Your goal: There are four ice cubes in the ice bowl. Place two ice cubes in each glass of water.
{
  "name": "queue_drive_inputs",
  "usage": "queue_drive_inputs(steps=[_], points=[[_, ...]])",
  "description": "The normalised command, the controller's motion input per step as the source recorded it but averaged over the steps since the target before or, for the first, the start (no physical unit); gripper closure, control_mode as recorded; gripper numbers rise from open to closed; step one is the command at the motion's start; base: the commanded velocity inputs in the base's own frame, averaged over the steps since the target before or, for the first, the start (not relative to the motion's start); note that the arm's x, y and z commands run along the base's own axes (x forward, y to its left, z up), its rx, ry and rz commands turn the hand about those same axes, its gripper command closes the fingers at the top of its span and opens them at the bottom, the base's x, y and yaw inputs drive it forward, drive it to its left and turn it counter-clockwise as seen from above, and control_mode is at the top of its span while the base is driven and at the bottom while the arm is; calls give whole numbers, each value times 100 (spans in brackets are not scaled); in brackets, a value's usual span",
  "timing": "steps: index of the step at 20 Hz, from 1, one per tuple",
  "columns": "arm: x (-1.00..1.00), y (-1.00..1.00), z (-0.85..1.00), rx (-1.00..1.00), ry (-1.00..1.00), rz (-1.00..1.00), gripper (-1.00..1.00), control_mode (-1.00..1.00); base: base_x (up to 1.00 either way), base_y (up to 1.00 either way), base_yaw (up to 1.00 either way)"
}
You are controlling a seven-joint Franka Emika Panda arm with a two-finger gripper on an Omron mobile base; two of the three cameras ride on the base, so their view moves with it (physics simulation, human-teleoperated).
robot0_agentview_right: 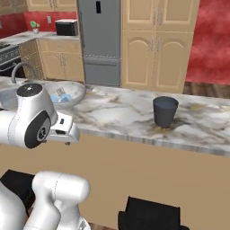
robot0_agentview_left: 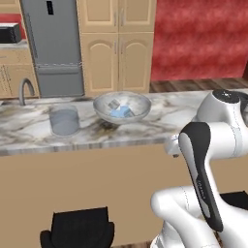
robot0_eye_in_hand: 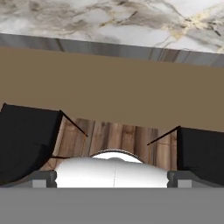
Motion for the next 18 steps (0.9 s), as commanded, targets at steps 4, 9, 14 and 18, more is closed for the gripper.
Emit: queue_drive_inputs(steps=[4, 9, 14, 18], points=[[0, 0, 0, 0, 0, 0, -100, 100, 43, 15, -7], [0, 0, 0, 0, 0, 0, -100, 100, 47, 24, -9], [0, 0, 0, 0, 0, 0, -100, 100, 27, 19, -10], [0, 4, 1, 0, -4, 0, -100, -100, 0, 8, -1]])
